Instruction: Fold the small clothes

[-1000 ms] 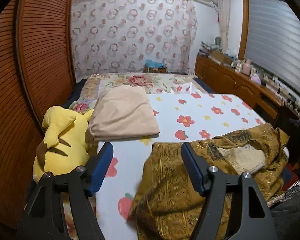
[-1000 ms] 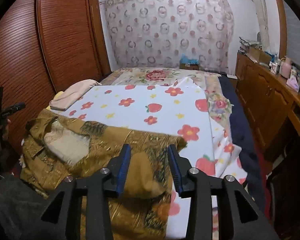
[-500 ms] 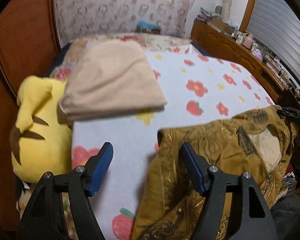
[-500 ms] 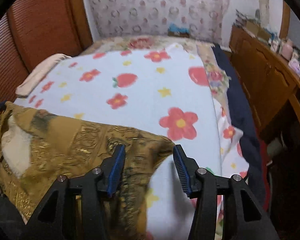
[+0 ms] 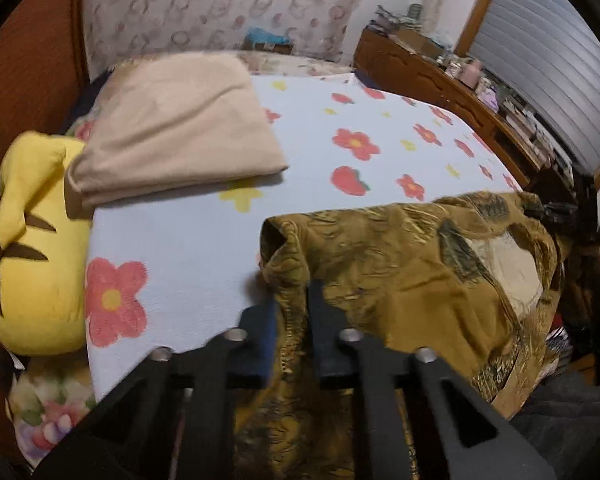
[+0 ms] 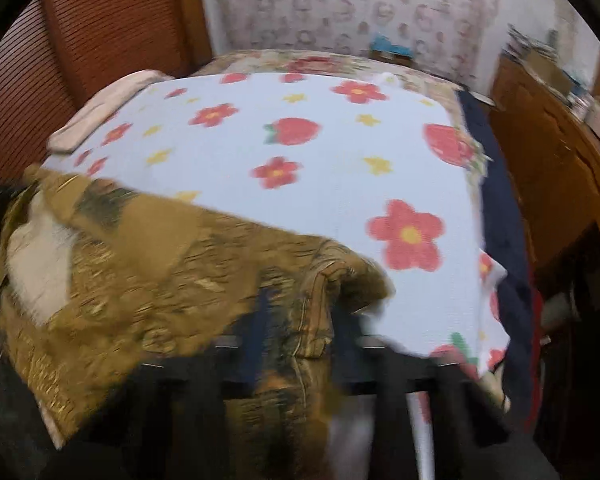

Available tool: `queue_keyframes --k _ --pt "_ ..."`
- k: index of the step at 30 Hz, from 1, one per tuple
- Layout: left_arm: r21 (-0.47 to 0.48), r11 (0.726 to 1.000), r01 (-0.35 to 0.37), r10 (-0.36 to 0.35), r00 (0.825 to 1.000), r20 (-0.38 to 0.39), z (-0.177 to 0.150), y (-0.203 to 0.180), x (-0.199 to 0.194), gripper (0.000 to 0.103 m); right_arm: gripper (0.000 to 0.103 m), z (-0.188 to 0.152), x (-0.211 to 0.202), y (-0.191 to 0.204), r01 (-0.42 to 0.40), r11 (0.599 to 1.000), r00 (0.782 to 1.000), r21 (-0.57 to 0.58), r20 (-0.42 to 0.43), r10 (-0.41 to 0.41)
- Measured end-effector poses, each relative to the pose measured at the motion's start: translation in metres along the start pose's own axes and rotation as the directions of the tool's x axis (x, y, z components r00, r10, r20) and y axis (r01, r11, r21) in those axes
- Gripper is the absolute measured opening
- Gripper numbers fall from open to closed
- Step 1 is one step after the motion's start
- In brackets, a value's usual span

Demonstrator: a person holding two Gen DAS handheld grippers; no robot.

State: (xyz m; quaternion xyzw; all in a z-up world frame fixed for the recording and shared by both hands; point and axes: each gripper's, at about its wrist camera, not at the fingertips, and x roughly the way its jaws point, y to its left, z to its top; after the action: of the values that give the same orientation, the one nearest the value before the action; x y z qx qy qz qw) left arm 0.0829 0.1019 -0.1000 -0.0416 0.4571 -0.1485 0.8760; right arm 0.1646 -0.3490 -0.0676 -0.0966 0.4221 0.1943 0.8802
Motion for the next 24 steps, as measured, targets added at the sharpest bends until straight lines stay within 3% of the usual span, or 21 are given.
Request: queue_keyframes --k 4,9,13,15,24 --pt "0.003 1.000 -0.003 0.003 0.994 0.113 0.000 -0.014 -0.033 0.008 0.005 -0.007 -0.027 0.010 -0.042 0.999 0.996 -0.021 0.072 0.043" --pt "0.017 0.999 0.046 -0.049 0.962 0.267 0.014 -0.025 -0.092 0.008 0.005 0.000 -0.107 0.017 -0.059 0.998 0.967 0.000 0.248 0.057" --pt "0.048 0.998 0.046 -0.061 0.919 0.390 0.031 -0.035 -0.145 0.007 0.005 0.012 -0.170 0.038 0.049 0.997 0.933 -0.059 0.359 -0.025" --pt "0.053 0.998 0.037 -0.056 0.900 0.431 0.040 -0.038 -0.161 0.007 0.005 0.020 -0.200 0.045 0.061 0.995 0.912 -0.074 0.410 -0.026" --pt "0.087 0.996 0.011 -0.062 0.788 0.612 0.078 -0.046 -0.250 0.007 0.005 0.051 -0.314 0.075 0.147 0.978 0.813 -0.145 0.581 -0.036"
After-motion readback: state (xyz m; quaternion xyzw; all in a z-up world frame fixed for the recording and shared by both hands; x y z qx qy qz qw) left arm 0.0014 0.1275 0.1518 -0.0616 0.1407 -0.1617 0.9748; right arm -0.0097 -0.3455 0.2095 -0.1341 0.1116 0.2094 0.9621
